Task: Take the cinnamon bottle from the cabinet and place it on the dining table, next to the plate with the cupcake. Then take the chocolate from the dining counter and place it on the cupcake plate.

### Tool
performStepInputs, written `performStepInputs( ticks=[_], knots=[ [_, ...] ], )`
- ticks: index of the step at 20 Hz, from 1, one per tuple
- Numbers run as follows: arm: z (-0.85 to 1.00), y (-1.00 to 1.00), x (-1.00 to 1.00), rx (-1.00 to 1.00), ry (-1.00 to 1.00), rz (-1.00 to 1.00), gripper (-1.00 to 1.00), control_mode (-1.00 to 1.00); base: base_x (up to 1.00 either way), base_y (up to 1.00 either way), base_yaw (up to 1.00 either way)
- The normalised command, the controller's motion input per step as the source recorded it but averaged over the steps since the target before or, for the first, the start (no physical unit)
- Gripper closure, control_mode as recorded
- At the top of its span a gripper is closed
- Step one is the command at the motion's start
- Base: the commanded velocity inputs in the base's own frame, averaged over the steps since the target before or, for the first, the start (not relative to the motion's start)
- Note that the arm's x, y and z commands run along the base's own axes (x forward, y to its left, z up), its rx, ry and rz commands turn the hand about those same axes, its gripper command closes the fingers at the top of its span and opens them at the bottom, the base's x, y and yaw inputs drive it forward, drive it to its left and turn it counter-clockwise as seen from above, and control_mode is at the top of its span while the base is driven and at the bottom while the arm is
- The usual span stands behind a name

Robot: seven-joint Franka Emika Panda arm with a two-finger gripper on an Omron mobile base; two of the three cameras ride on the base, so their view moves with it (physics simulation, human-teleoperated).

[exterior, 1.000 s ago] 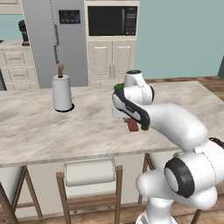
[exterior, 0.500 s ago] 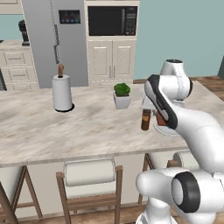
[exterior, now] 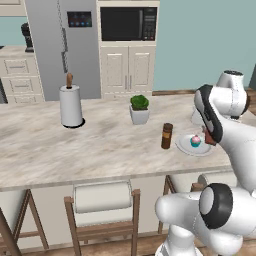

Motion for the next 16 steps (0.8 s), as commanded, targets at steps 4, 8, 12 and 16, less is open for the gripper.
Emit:
performStepInputs(
  ticks=[4,8,12,16],
  knots=[
    [-0.31,-0.76,0.14,0.00,0.04,-0.16,1.00,-1.00,0.00,0.00,0.00],
    [-0.51,-0.50,0.35,0.00,0.01,-0.13,1.00,-1.00,0.00,0.00,0.00],
    [-0.35,-0.03,0.45,0.00,0.02,-0.27,1.00,-1.00,0.00,0.00,0.00],
    [-0.25,0.00,0.42,0.00,0.00,-0.32,1.00,-1.00,0.00,0.00,0.00]
  ],
)
